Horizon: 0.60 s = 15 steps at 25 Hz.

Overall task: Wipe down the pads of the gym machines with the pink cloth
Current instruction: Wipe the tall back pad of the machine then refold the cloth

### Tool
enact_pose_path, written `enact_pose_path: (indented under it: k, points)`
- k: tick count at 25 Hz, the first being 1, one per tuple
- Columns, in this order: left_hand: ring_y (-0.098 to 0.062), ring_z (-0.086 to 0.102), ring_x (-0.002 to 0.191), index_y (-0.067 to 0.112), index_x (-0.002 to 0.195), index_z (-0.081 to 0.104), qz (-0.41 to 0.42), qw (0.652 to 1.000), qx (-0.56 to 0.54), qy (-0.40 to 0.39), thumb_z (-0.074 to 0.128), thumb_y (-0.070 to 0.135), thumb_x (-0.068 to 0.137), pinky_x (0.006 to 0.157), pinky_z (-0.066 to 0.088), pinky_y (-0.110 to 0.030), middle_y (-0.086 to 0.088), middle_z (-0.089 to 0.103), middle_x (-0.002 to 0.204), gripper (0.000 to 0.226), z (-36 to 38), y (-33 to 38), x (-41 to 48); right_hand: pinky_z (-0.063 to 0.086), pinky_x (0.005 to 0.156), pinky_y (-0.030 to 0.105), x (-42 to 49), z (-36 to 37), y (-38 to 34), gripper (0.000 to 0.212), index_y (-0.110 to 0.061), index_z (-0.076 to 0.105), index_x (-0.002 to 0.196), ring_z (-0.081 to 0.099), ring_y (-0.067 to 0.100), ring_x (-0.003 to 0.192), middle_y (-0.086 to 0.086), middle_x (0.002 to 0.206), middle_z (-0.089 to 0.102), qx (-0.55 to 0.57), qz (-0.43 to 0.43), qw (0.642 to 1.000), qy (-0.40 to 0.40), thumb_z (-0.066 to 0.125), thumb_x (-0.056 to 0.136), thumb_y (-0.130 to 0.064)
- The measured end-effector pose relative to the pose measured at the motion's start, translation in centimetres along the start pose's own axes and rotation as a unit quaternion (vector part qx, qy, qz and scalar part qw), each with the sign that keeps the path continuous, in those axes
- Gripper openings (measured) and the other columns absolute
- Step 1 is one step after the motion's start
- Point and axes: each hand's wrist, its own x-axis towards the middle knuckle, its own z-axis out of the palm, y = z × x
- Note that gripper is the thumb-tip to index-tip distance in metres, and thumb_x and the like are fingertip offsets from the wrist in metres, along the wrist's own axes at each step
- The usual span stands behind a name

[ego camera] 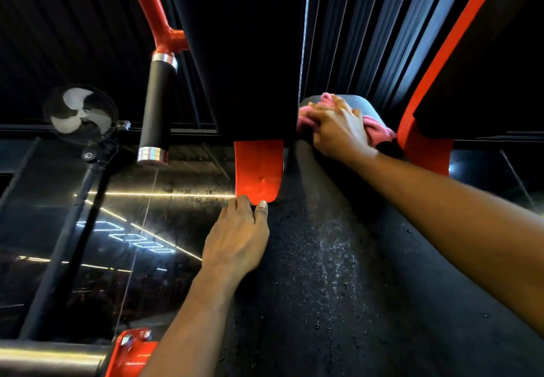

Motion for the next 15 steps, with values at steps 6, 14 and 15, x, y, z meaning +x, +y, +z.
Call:
enact_pose_path:
  k: [6,14,15]
  points:
    - [-0.021,0.048,0.094,0.020,0.104,0.048,0.006,0.999,0.014,0.039,0.027,0.047,0.100,0.083,0.040,-0.040,0.002,0.052,0.103,0.035,0.6,-0.3,-0.2,0.034,0.100,0.054,7.2,-0.2,1.5,0.029,-0.035,0.068,0.108,0.044,0.035,0.125,0.008,0.122,0.054,0.026,0.184,0.982,-0.035,0.055,0.083,-0.030]
    - [-0.027,0.052,0.109,0.014,0.114,0.051,0.019,1.000,0.011,0.015,0.031,0.045,0.101,0.095,0.042,-0.044,-0.007,0.056,0.114,0.039,0.1,-0.5,-0.1,0.043,0.097,0.046,5.6,-2.7,3.7,0.027,-0.040,0.068,0.099,0.053,0.038,0.120,0.006,0.117,0.062,0.032,0.319,0.945,-0.059,0.050,0.080,-0.040]
    - [-0.028,0.053,0.110,0.014,0.114,0.051,0.020,1.000,0.013,0.012,0.031,0.044,0.101,0.095,0.042,-0.045,-0.007,0.056,0.115,0.039,0.2,-0.5,0.0,0.040,0.093,0.044,6.1,-2.5,2.4,0.026,-0.040,0.069,0.096,0.052,0.037,0.119,0.002,0.111,0.062,0.009,0.290,0.954,-0.070,0.050,0.078,-0.036]
